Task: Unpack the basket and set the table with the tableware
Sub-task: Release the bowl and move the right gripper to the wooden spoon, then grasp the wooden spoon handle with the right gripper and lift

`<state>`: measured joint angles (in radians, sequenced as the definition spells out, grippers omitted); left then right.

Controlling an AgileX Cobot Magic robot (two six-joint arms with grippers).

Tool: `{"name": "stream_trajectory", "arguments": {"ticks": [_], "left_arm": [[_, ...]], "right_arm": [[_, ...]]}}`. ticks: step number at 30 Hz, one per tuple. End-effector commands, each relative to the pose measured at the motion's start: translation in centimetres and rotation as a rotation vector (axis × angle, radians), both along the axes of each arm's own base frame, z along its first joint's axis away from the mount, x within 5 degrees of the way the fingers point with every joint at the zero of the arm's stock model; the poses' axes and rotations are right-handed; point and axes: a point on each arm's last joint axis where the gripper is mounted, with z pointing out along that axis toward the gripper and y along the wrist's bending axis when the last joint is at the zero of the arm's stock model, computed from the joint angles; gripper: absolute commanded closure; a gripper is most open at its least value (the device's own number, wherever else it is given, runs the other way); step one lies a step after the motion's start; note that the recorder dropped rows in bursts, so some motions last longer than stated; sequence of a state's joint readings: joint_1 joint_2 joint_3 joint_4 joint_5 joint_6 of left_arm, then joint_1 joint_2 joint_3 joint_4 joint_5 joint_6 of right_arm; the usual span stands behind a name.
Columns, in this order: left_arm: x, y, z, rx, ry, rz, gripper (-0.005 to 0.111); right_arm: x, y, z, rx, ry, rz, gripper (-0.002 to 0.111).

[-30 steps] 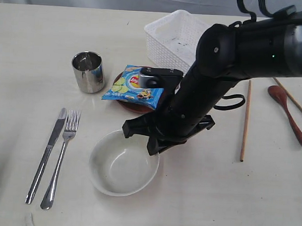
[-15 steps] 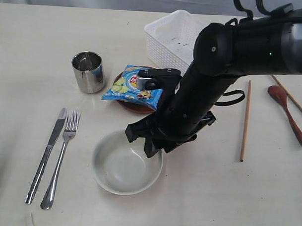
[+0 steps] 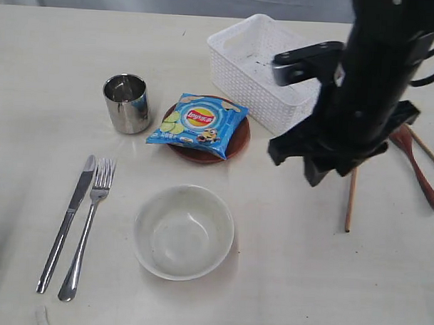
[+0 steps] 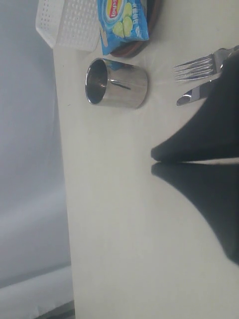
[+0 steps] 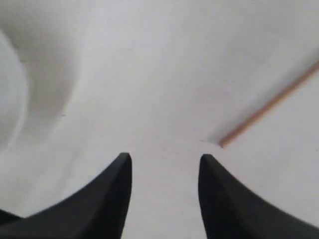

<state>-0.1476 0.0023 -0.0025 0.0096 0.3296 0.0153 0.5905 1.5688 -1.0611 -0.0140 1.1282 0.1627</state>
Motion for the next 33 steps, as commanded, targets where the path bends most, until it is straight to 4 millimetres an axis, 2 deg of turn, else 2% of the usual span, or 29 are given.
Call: {"name": "stream_trajectory", "arguments": {"ticks": [1, 4, 7, 12, 15, 17, 20, 24, 26, 27, 28, 30, 33], "left_arm": [[0.0, 0.0, 0.0, -0.004, -0.008, -0.006, 0.107], [0.0, 0.0, 0.0, -0.004, -0.008, -0.006, 0.107], [0.0, 0.0, 0.0, -0.004, -0.008, -0.006, 0.107], [0.0, 0.0, 0.0, -0.004, -0.008, -0.006, 0.107], [0.0, 0.0, 0.0, -0.004, -0.008, -0.006, 0.107], [0.0, 0.0, 0.0, -0.004, -0.008, -0.006, 0.107], [0.0, 0.0, 0.0, -0.004, -0.008, -0.006, 0.107], [0.0, 0.0, 0.0, -0.004, -0.008, -0.006, 0.107], [0.0, 0.0, 0.0, -0.004, -0.008, -0.006, 0.107], [0.0, 0.0, 0.0, -0.004, -0.008, -0.006, 0.107], [0.0, 0.0, 0.0, -0.004, -0.008, -0.006, 0.107], [0.0, 0.0, 0.0, -0.004, -0.008, -0.006, 0.107], [0.0, 0.0, 0.0, -0.004, -0.008, -0.006, 0.107]], "right_arm": [[1.1, -4.6, -1.2, -0.03, -0.012, -0.169, 0.066], [1.6, -7.0, -2.4, -0.022, -0.029, -0.256, 0.066], [1.9, -8.1, -3.4, 0.002, -0.068, -0.31, 0.066], [3.3, -7.7, -5.7, 0.027, -0.104, -0.332, 0.066], [4.2, -7.5, -8.7, -0.002, -0.047, -0.331, 0.066], [4.5, -7.4, -10.1, -0.007, -0.033, -0.346, 0.066], [5.2, -7.3, -10.3, 0.006, -0.067, -0.348, 0.066], [6.6, -8.2, -7.7, -0.117, -0.064, -0.281, 0.066], [7.3, -9.8, -6.8, -0.166, -0.058, -0.308, 0.066], [7.4, -10.5, -6.8, -0.169, -0.053, -0.333, 0.066], [7.6, -12.2, -6.8, -0.171, -0.047, -0.385, 0.066], [7.8, -14.2, -7.1, -0.177, -0.029, -0.374, 0.067], [8.1, -15.6, -7.9, -0.178, -0.012, -0.365, 0.067]]}}
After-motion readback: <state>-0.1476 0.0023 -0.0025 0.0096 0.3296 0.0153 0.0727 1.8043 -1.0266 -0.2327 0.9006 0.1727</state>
